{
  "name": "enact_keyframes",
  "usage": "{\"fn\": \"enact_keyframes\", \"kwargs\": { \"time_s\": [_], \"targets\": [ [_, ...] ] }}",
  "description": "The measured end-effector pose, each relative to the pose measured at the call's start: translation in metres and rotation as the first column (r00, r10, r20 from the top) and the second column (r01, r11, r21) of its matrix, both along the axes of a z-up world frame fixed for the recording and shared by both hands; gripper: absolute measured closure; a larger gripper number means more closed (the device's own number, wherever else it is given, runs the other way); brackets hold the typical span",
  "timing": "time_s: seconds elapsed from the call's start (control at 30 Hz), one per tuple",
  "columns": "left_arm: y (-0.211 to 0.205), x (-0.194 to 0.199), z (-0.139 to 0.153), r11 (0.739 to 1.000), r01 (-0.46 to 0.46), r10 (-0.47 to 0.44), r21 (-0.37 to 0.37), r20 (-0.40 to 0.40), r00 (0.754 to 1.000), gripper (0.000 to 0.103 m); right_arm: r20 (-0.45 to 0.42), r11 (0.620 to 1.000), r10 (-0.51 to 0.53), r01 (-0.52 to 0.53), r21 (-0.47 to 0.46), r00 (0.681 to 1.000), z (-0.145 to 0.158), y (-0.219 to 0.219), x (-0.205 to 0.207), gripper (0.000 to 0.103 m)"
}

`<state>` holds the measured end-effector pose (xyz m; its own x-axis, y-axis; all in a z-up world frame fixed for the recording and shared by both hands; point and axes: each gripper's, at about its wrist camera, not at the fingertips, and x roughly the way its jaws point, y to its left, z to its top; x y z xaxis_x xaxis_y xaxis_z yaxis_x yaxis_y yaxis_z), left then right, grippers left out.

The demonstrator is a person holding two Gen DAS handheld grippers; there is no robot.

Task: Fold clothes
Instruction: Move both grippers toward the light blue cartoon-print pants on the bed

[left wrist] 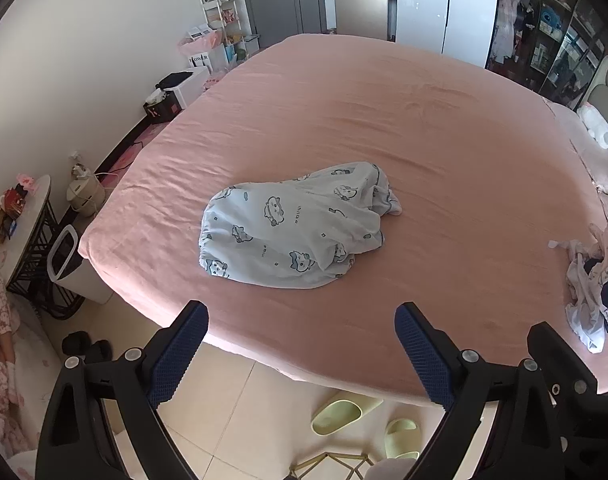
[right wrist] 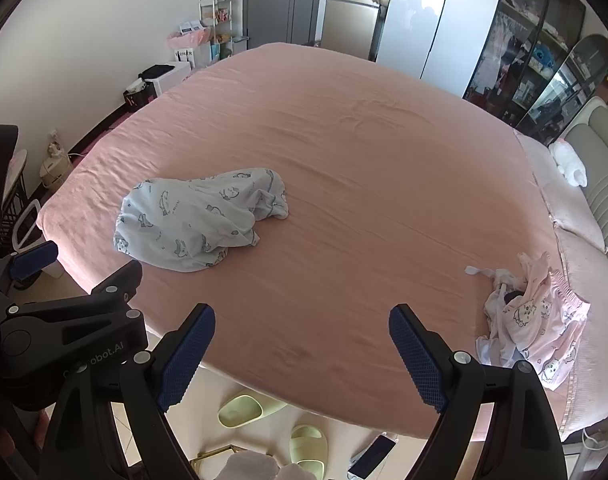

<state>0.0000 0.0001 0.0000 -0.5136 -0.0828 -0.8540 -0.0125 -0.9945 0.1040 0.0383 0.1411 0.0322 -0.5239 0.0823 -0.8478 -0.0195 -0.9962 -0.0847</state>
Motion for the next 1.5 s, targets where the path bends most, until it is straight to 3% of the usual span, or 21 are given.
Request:
{"fn": "enact_keyframes", "kwargs": {
  "time_s": [0.43, 0.6, 0.9, 1.27, 1.5],
  "targets": [
    [0.0, -0.003, -0.002, 1.0, -0.013, 0.013, -0.017, 0.017, 1.0, 0.008, 0.007, 1.0, -0.015, 0.015, 0.02, 1.0, -0.003, -0.001, -0.002, 0.014],
    [-0.003, -0.005, 0.0, 1.0, -0.019, 0.019, -0.018, 0.003, 1.0, 0.008, -0.027, 0.998, -0.023, 0.024, 0.052, 0.999, 0.001, -0.004, -0.002, 0.014],
    [-0.009, -0.013, -0.009, 0.998, -0.051, 0.052, -0.028, 0.04, 0.998, 0.008, -0.032, 0.998, 0.0, 0.002, 0.066, 0.999, -0.006, -0.012, -0.008, 0.014],
    [-0.03, -0.029, -0.019, 0.989, -0.142, 0.144, -0.031, 0.051, 0.988, 0.008, -0.111, 0.99, 0.121, -0.112, 0.085, 0.986, -0.013, -0.029, -0.031, 0.014],
    [-0.038, -0.043, -0.028, 0.986, -0.162, 0.165, -0.046, 0.055, 0.985, 0.008, -0.16, 0.969, 0.238, -0.223, 0.106, 0.958, -0.02, -0.039, -0.05, 0.014]
  ]
}}
